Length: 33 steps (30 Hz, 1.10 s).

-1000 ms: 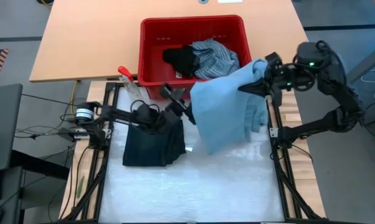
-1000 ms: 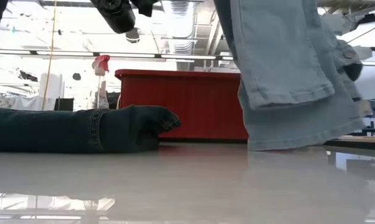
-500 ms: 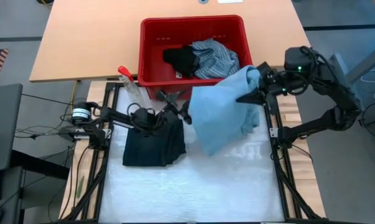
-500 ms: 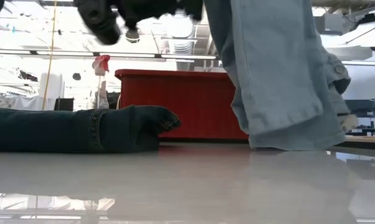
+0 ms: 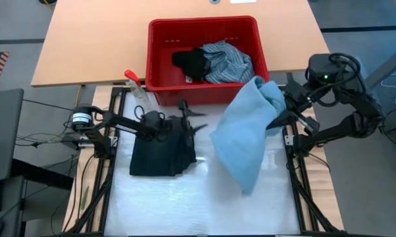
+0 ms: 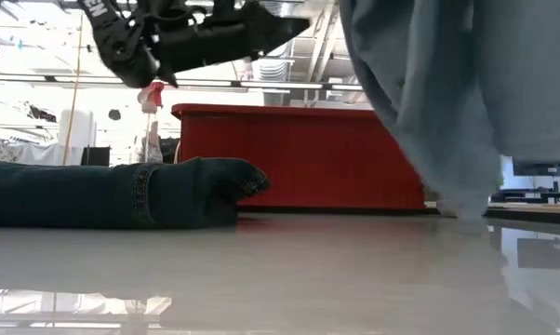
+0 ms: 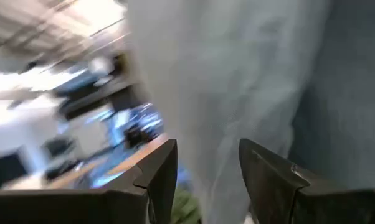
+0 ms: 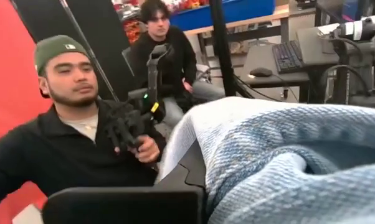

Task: Fold Laundry from Bin
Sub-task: Fold the light blue pants

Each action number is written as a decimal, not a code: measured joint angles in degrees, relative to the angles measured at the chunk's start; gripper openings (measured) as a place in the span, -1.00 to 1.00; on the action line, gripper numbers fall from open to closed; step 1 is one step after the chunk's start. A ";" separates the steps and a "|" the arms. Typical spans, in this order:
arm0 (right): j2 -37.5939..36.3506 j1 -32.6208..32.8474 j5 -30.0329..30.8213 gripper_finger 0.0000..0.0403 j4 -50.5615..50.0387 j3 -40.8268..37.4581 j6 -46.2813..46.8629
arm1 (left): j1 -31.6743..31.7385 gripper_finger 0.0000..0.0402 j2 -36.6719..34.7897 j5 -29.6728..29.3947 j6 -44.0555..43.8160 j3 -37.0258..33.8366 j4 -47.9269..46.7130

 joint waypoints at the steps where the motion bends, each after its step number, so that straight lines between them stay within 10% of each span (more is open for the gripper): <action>1: 0.12 0.28 0.01 -0.81 0.47 0.00 0.80 | -0.46 -0.18 0.87 1.21 1.31 0.88 -0.30; 8: 0.38 2.25 5.88 -0.83 1.33 0.00 4.43 | -3.97 0.07 5.70 1.76 6.88 3.25 -2.44; 16: 1.43 3.98 8.31 -0.82 3.66 0.00 6.21 | -4.84 0.38 6.25 -11.86 7.77 5.92 -2.28; 33: 2.48 3.74 8.16 -0.82 3.99 0.94 7.75 | -5.44 0.40 6.23 -21.26 9.02 12.58 -20.84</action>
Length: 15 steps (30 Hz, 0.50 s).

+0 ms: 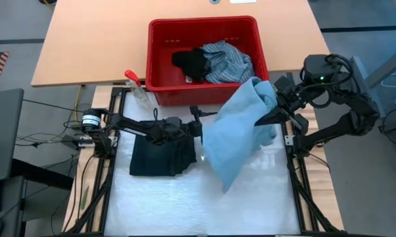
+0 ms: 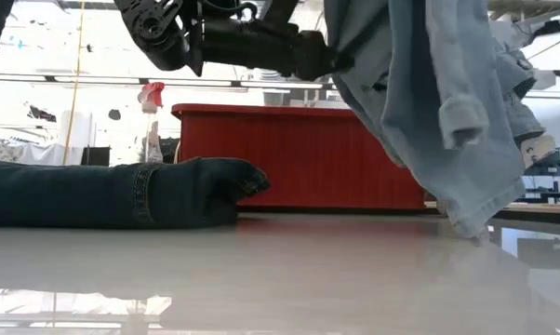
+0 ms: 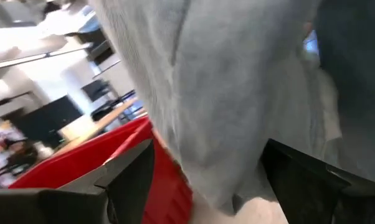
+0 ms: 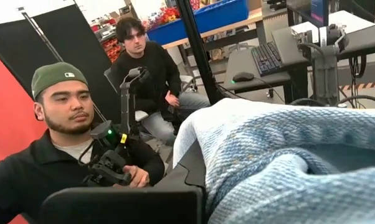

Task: Fold Laundry from Bin
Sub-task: Fold the light blue pants

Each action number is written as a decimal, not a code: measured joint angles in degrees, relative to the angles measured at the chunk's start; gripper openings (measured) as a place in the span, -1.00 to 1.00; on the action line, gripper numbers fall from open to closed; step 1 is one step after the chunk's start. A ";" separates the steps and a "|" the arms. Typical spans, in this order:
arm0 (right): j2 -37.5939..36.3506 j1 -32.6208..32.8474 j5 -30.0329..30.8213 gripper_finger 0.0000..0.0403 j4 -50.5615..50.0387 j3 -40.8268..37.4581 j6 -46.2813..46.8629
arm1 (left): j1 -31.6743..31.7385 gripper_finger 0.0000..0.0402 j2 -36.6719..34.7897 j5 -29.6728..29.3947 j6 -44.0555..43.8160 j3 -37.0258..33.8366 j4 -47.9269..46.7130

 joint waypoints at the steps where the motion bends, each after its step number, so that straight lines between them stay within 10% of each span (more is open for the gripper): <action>1: 0.02 0.00 0.00 -0.82 -0.02 0.00 -0.02 | -0.26 0.40 0.00 -0.27 0.37 0.00 -0.07; 15: 0.44 0.09 -0.09 -0.81 0.33 0.02 -0.02 | -1.49 0.28 5.88 -11.41 10.42 0.66 21.99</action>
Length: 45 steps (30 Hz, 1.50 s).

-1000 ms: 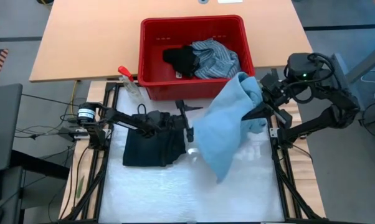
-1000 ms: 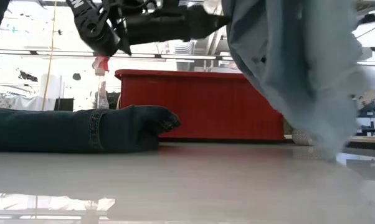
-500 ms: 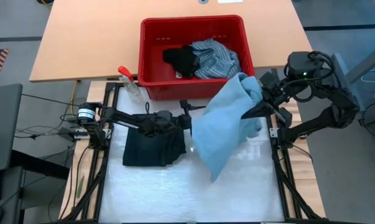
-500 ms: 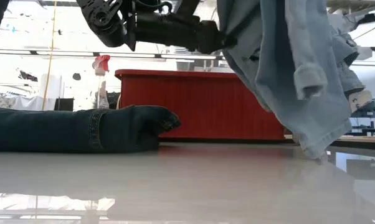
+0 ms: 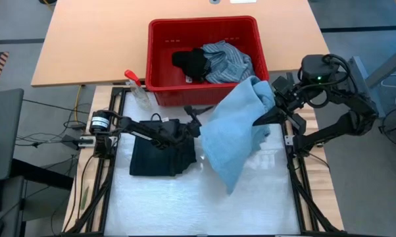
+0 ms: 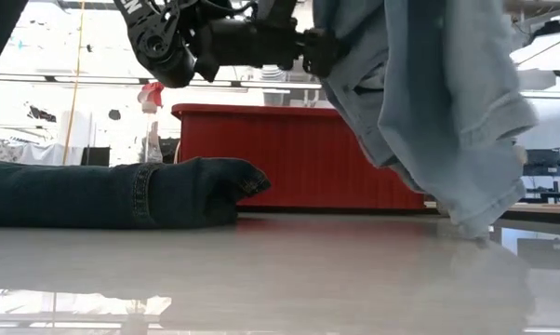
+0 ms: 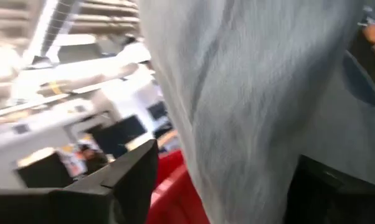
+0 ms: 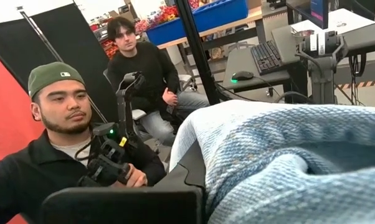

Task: Fold Laundry from Bin
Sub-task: Fold the light blue pants

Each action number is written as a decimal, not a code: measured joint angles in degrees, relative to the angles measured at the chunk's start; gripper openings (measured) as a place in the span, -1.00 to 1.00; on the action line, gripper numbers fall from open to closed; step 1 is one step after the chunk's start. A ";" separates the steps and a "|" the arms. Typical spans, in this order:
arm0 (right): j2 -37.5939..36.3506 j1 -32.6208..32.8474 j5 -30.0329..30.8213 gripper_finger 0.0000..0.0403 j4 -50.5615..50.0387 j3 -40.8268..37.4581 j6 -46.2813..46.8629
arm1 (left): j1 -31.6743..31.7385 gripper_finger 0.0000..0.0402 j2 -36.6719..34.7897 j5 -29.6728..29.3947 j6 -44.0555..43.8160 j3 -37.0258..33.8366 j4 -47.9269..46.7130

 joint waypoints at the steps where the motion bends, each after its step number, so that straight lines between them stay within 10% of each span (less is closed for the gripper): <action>1: 0.00 0.00 0.00 -0.81 0.08 0.00 0.00 | 0.00 0.21 -0.04 -0.55 0.79 0.00 1.56; 10: -0.33 0.00 -0.28 -0.81 0.08 0.00 -0.46 | -3.50 -0.90 -0.08 0.75 15.15 -0.06 10.74; 19: -0.66 0.02 -0.33 -0.77 0.30 0.00 -0.52 | -2.01 -0.82 -0.13 0.15 11.92 0.04 10.95; 28: -0.77 -3.15 1.39 -0.65 -1.94 0.02 -2.03 | -5.10 -0.98 -4.16 -15.75 39.58 0.04 9.59; 38: -0.42 -12.45 10.55 -0.31 -28.80 0.04 -3.18 | -7.43 -0.99 -14.77 -23.67 60.34 0.04 -1.48; 45: -0.90 -11.06 14.84 -0.21 -43.57 0.04 5.76 | -7.48 -0.99 -29.30 -23.64 56.17 0.79 -25.38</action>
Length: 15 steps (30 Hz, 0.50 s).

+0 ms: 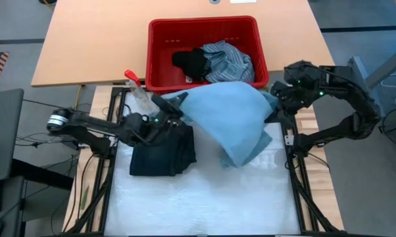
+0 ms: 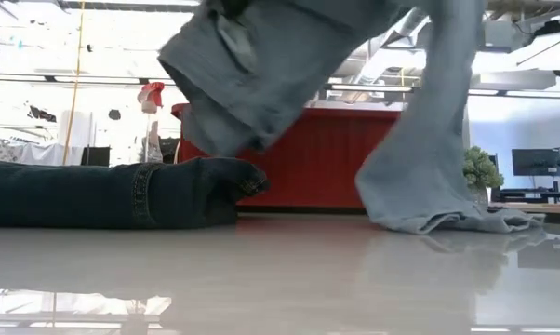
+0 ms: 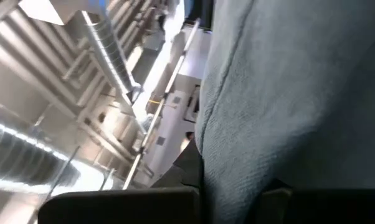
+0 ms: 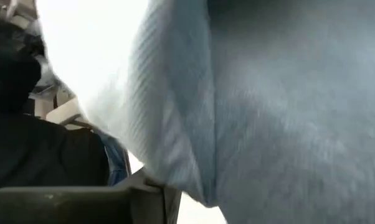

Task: Fold Laundry from Bin
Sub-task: Fold the light blue pants

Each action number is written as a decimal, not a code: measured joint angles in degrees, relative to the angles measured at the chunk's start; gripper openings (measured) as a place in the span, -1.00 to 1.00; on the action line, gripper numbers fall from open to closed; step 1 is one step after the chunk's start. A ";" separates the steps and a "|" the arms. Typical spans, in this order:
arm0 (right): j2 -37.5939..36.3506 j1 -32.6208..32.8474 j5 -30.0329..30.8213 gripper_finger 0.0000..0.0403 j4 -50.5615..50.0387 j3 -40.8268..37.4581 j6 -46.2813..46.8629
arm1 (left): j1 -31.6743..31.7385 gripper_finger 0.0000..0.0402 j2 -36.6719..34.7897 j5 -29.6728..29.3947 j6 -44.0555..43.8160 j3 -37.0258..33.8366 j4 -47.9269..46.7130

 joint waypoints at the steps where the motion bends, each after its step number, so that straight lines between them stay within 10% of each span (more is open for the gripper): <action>1: -0.04 0.76 0.65 -0.21 -0.57 0.00 1.25 | 0.00 -1.00 -1.37 0.04 -1.20 0.69 -3.75; 15: 0.18 1.74 3.07 -0.32 5.72 7.23 2.65 | -0.15 -1.00 -9.61 -3.67 -10.71 9.59 -22.50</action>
